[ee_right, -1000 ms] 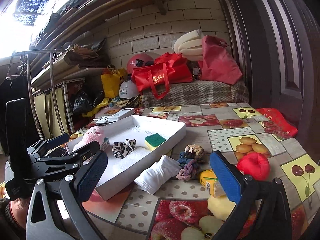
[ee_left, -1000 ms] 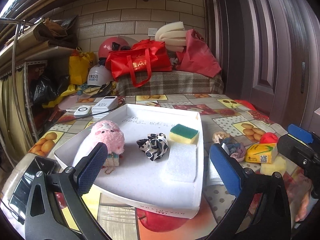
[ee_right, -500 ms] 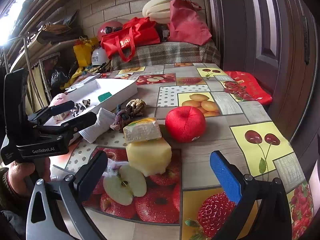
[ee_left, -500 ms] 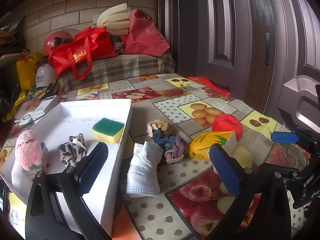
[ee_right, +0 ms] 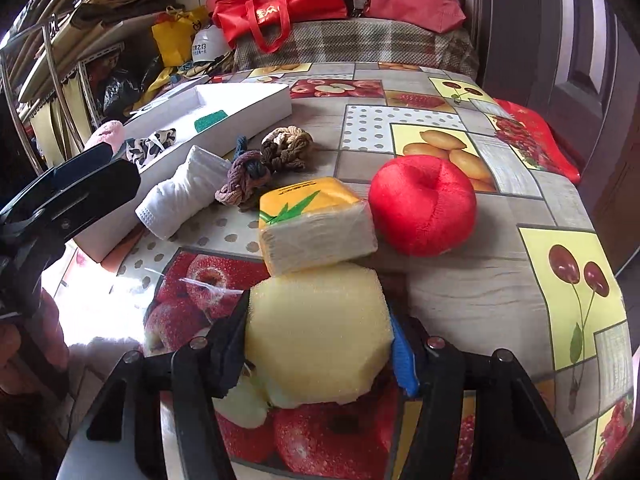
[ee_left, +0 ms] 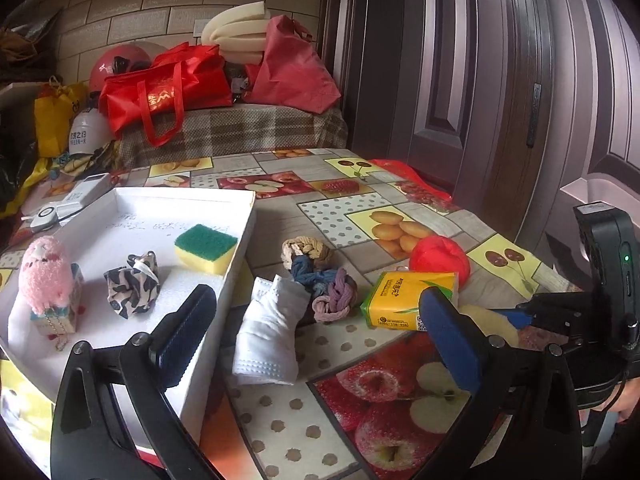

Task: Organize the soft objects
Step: 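Move the right tool to the yellow foam block while the left approaches the yellow tissue pack, then grasp the yellow foam block with the right tool while the left grasps the yellow tissue pack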

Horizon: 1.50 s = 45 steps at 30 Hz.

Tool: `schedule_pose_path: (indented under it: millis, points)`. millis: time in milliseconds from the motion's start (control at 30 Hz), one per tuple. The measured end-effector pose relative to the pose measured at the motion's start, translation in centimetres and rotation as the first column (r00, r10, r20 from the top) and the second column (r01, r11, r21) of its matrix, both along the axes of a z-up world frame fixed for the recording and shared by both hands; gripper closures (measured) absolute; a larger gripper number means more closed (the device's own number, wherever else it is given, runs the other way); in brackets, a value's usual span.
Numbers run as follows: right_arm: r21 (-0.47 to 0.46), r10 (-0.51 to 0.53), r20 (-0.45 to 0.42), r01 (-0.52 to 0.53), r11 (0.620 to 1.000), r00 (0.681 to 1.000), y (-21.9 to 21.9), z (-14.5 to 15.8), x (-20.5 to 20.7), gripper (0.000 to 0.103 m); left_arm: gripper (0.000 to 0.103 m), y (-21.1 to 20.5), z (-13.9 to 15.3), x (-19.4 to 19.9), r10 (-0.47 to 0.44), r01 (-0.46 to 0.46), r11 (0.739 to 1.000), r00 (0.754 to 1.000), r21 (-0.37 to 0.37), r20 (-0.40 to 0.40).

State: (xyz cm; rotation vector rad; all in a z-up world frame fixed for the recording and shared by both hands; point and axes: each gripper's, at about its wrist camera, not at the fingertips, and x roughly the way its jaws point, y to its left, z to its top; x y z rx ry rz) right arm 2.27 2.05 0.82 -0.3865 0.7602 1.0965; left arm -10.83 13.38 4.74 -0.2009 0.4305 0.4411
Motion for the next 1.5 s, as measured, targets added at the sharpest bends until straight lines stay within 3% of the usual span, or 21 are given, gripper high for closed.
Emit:
schedule_pose_path:
  millis: [100,233,367,467,567,767,967,1067,1200,1267,1400,1500]
  points:
    - [0.049,-0.089,-0.023,0.090,0.995,0.996,-2.7,0.8,1.6,0.042,0.001,-0.6,-0.1,3.4,-0.073,0.073,0.997,0.997,-0.022,-0.017]
    - [0.061,-0.165,-0.160,0.177,0.982,0.973,-5.3,-0.3,4.0,0.042,0.001,-1.5,-0.3,7.5,-0.174,0.170,0.983,0.983,-0.064,-0.051]
    - [0.063,-0.191,-0.152,0.202,0.977,0.970,-6.4,-0.3,4.2,0.042,0.001,-2.4,-0.9,9.7,-0.266,0.256,0.963,0.957,-0.087,-0.120]
    - [0.052,-0.174,-0.153,0.184,0.982,0.973,-5.8,-0.2,4.3,0.042,0.001,-3.2,-0.6,9.2,-0.276,0.272,0.961,0.955,-0.048,-0.107]
    - [0.045,-0.146,-0.156,0.155,0.987,0.977,-5.0,-0.2,4.3,0.042,0.001,-3.5,-0.9,9.7,-0.268,0.266,0.963,0.952,-0.039,-0.149]
    - [0.047,-0.134,-0.164,0.144,0.989,0.977,-4.9,-0.3,4.3,0.042,0.001,-2.8,-2.0,11.1,-0.306,0.288,0.951,0.928,-0.115,-0.212]
    - [0.046,-0.216,-0.152,0.225,0.973,0.965,-5.6,-0.2,4.7,0.042,0.001,-2.7,-3.0,12.2,-0.343,0.307,0.937,0.902,-0.168,-0.263]
    - [0.079,-0.273,-0.206,0.294,0.952,0.940,-7.0,-0.4,5.9,0.042,0.002,-4.3,-3.2,12.9,-0.350,0.332,0.937,0.880,-0.109,-0.321]
    - [0.111,-0.312,-0.246,0.346,0.932,0.918,-8.2,-0.4,6.4,0.042,0.030,-5.6,-3.9,13.7,-0.346,0.351,0.934,0.851,-0.062,-0.395]
    - [0.111,-0.315,-0.247,0.350,0.930,0.916,-8.3,-0.3,6.4,0.042,0.030,-5.8,-3.7,13.3,-0.340,0.353,0.935,0.858,-0.039,-0.385]
    - [0.117,-0.285,-0.230,0.317,0.941,0.931,-7.8,-0.1,5.9,0.042,0.030,-5.6,-2.2,10.7,-0.272,0.293,0.956,0.917,0.032,-0.291]
    - [0.143,-0.233,-0.233,0.270,0.952,0.944,-6.6,0.3,5.2,0.043,0.030,-5.2,-0.5,6.0,-0.201,0.212,0.974,0.971,0.075,-0.127]
